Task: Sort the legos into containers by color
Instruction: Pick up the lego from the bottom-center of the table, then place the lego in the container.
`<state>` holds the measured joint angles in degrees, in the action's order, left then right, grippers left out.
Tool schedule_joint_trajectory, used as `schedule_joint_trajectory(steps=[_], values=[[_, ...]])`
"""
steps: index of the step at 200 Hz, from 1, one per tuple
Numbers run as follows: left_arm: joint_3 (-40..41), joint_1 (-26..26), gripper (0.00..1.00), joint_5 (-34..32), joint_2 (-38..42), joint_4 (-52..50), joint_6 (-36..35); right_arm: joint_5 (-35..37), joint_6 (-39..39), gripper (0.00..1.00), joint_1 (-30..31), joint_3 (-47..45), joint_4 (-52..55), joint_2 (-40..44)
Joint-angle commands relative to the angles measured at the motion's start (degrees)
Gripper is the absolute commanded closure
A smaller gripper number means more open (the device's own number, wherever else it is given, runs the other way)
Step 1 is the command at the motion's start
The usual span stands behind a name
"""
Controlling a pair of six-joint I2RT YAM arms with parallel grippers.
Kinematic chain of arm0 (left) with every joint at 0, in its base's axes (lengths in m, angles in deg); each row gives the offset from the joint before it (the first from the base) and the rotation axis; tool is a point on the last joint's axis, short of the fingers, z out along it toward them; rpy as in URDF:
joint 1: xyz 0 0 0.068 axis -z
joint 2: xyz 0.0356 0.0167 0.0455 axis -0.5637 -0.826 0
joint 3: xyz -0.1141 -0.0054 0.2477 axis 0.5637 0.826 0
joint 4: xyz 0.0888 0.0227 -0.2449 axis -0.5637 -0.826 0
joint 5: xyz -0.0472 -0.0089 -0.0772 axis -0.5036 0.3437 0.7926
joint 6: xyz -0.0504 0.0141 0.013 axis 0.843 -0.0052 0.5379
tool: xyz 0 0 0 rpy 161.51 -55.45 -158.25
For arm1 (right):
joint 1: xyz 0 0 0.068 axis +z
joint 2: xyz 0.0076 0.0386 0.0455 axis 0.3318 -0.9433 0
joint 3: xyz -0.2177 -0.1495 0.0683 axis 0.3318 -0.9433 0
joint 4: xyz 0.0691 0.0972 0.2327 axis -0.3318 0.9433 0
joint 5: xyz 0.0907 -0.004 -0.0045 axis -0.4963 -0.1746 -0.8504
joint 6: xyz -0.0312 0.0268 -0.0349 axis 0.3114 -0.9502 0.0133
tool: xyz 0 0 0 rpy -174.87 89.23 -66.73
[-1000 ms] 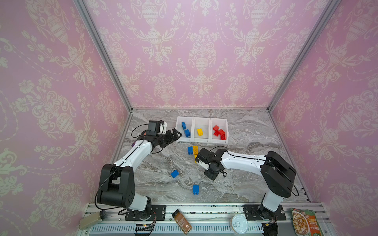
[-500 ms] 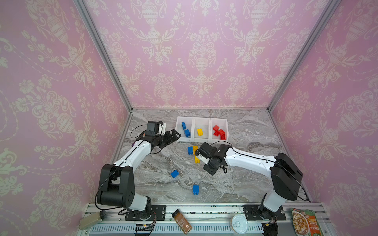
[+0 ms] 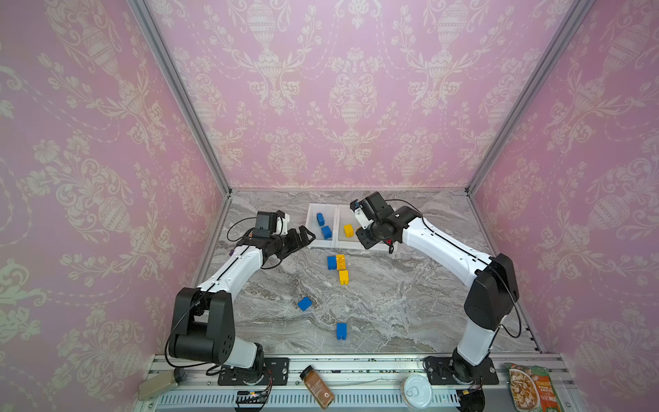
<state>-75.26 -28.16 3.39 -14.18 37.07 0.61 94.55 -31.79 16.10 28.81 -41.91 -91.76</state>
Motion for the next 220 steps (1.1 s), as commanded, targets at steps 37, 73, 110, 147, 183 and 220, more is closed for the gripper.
schedule_joint_trajectory(steps=[37,73,110,147,183,220], values=[[0.95,-0.37,0.01,1.74,1.7,0.3,-1.17,1.06,-0.27,0.78,-3.09,19.67,3.75,-17.11],[1.13,-0.35,0.01,1.58,1.78,0.27,-1.1,2.59,-0.86,0.78,-4.38,28.95,6.48,-25.52],[1.21,-0.37,0.01,1.58,1.44,0.36,-1.05,2.55,-1.22,0.65,-4.9,32.0,7.25,-28.53],[1.21,-0.4,0.01,1.65,0.87,0.41,-0.96,2.98,-1.64,0.41,-4.9,31.81,7.59,-28.34],[1.13,-0.35,0.01,1.74,0.61,0.5,-0.93,1.99,-1.81,0.37,-4.9,31.09,7.27,-26.85],[1.13,-0.35,0.01,1.77,0.38,0.45,-0.91,0.62,-2.38,0.34,-4.87,30.7,7.61,-25.65]])
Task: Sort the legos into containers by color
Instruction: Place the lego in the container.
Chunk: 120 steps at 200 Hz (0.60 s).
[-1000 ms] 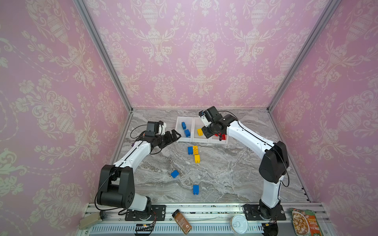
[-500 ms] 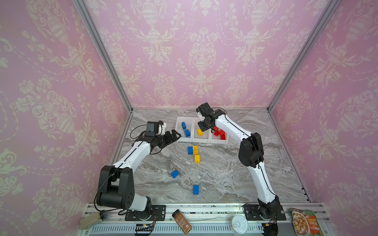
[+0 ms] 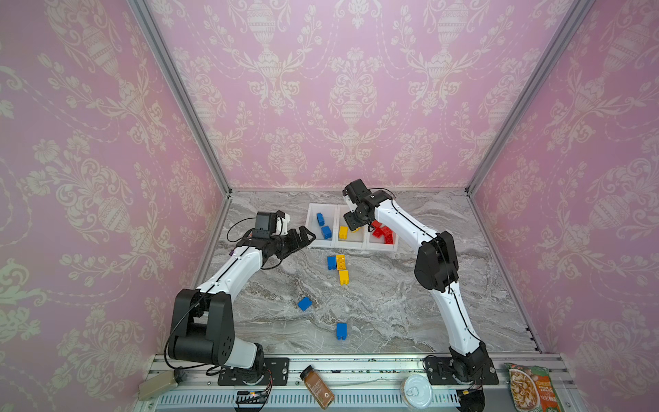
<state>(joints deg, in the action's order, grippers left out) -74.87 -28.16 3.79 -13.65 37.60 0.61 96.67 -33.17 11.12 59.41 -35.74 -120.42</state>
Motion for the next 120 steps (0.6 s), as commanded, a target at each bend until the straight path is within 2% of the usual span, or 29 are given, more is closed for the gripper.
schedule_joint_trajectory(steps=[1,39,75,120], values=[[0.73,-0.4,0.01,1.36,-0.15,-0.07,-0.88,-1.51,-1.05,0.34,0.1,0.03,1.41,3.07],[0.73,-0.35,0.01,0.81,0.12,-0.6,-1.28,-2.33,-2.41,0.31,0.85,-3.38,1.46,6.85],[0.42,-0.39,0.01,0.14,-0.06,-1.47,-1.89,-2.25,-4.84,0.24,2.85,-9.04,2.36,12.68],[0.14,-0.35,0.01,-0.59,-0.15,-2.34,-2.44,-2.45,-11.14,0.15,7.36,-21.15,1.33,21.41]])
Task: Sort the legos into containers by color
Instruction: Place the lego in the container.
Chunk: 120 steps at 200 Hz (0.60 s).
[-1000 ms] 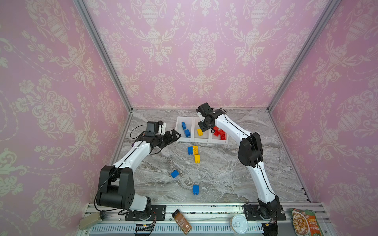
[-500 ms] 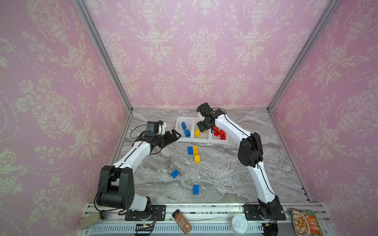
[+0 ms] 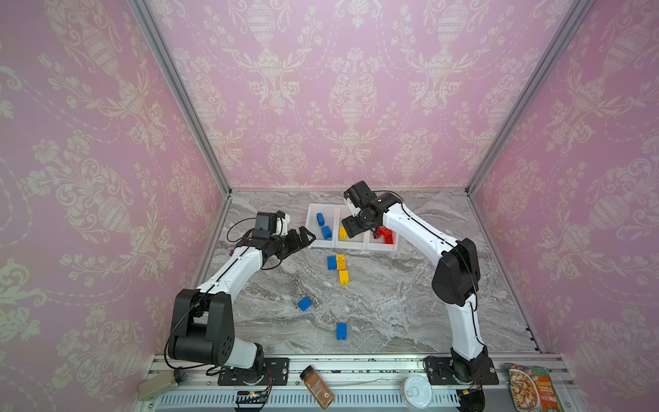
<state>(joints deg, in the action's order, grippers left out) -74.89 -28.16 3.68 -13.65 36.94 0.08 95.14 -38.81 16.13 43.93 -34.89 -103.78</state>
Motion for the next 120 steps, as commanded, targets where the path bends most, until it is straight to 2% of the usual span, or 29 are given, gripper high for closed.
schedule_joint_trajectory(steps=[1,42,83,120], values=[[0.15,-0.35,0.01,-0.48,-0.15,-1.69,-1.95,-0.99,-5.75,0.14,2.45,-6.02,0.36,4.96],[-0.12,-0.35,0.01,-1.09,-0.5,-2.31,-2.28,-4.89,-14.53,0.1,6.41,-18.83,-5.59,11.12],[-0.22,-0.4,0.01,-1.4,-0.76,-2.65,-2.36,-5.98,-21.84,0.09,9.54,-24.52,-7.79,11.13],[-0.29,-0.35,0.01,-1.78,-0.76,-2.92,-2.66,-4.59,-26.9,0.17,11.05,-27.79,-10.96,9.33]])
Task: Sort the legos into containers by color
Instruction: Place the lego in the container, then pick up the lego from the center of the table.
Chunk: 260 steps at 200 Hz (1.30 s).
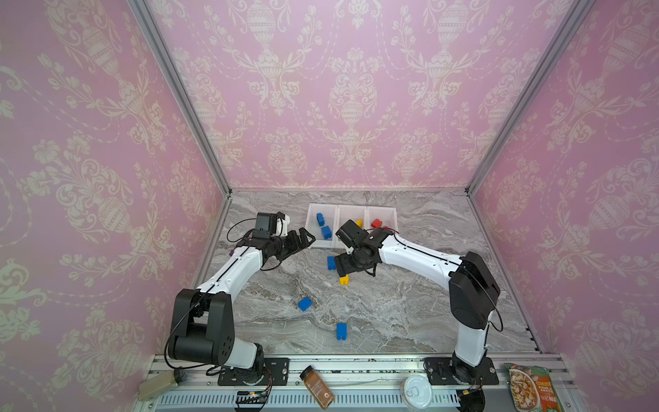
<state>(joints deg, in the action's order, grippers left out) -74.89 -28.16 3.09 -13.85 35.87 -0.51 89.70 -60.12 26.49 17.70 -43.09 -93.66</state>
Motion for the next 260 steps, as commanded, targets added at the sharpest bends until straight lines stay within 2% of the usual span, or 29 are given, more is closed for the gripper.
schedule_joint_trajectory(steps=[1,12,82,177,230,260], values=[[-0.29,-0.35,0.01,-1.2,-0.52,-1.85,-2.13,0.95,-5.6,0.18,0.7,-1.61,-2.82,-0.82],[-0.24,-0.42,0.01,-1.29,-0.64,-1.94,-2.15,1.76,-5.61,0.22,1.03,-1.75,-3.38,-1.3],[-0.39,-0.4,0.01,-1.54,-0.78,-2.21,-2.29,5.23,-6.58,0.26,2.51,0.53,-3.01,-6.84],[-0.56,-0.35,0.01,-1.86,-1.01,-2.56,-2.6,4.83,-3.6,0.43,3.22,4.62,-1.75,-12.09],[-0.56,-0.35,0.01,-1.93,-1.18,-2.56,-2.6,6.22,-3.46,0.62,3.22,3.78,-1.59,-11.13],[-0.56,-0.37,0.01,-1.95,-1.13,-2.58,-2.55,6.22,-3.16,0.68,3.26,4.13,-1.08,-11.22]])
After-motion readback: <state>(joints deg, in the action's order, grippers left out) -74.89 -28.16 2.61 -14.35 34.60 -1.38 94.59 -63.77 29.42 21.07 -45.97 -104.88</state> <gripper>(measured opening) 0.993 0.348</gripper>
